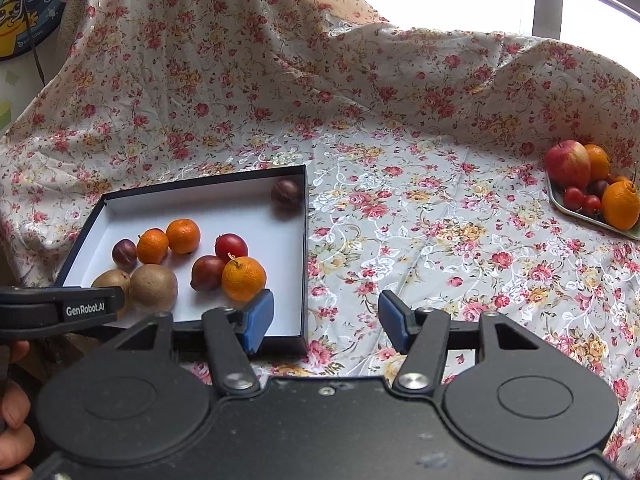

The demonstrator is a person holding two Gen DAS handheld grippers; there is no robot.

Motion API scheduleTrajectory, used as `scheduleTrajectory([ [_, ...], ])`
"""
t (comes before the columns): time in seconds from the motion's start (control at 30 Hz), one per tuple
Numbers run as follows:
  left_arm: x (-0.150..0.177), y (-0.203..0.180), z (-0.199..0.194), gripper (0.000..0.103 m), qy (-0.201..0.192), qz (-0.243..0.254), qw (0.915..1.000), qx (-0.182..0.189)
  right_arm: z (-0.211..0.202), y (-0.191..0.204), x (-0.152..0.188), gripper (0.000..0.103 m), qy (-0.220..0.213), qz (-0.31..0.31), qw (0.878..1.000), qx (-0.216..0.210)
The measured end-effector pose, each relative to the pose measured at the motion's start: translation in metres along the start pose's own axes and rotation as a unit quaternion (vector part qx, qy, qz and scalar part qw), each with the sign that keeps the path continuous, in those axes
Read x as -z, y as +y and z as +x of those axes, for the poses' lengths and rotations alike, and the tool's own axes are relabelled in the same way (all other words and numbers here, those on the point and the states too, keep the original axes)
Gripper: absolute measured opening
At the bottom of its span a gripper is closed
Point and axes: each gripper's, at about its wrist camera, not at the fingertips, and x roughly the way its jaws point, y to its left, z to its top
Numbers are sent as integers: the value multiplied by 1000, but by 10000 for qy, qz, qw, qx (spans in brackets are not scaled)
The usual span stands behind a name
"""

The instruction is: Organize fruits

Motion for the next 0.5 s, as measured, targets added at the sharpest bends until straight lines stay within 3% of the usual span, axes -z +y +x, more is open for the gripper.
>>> scheduleTrajectory([
  [0.5,0,10,7,48,71,-56,9999,-91,13,17,-3,61,94,-65,9997,-231],
])
